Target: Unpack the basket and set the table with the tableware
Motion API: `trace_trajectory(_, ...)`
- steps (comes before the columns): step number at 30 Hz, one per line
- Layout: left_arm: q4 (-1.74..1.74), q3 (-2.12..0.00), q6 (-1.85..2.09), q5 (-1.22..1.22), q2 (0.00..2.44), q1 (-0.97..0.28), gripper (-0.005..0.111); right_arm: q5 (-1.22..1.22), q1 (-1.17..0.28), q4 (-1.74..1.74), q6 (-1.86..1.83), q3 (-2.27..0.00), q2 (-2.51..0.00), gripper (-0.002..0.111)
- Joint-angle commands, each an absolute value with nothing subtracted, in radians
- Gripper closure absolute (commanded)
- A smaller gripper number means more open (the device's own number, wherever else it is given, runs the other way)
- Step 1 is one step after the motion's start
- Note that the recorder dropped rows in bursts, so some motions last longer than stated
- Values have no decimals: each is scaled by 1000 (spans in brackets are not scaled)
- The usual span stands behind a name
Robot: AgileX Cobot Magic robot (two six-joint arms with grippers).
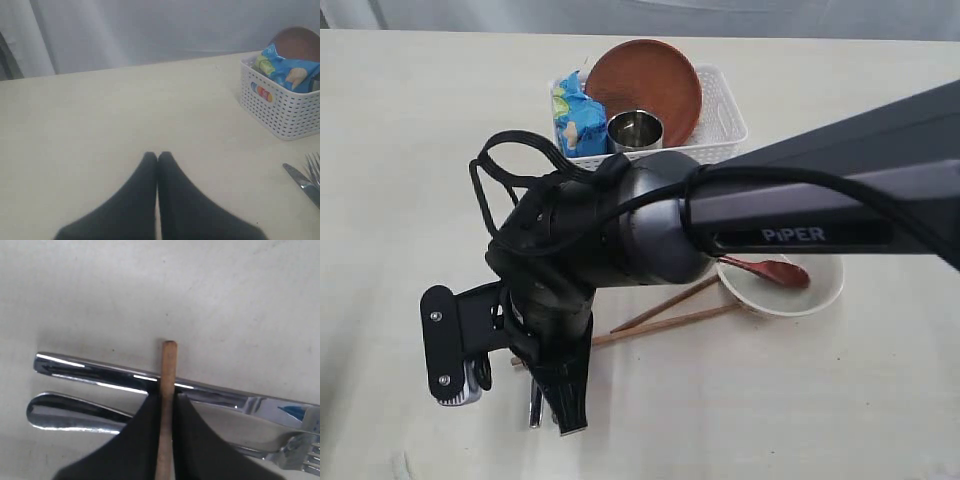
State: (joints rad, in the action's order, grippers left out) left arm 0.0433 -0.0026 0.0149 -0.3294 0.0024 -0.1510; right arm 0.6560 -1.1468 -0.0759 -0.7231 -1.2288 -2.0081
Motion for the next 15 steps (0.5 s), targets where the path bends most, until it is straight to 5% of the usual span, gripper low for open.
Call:
trace_trajectory(1, 45, 0, 11, -320, 0, -149, 106, 663, -1148, -87, -722, -1232, -2003, 104)
trace_trajectory(15, 45, 0, 11, -320, 0, -149, 106, 651, -1230, -141, -728, -1232, -1849, 104)
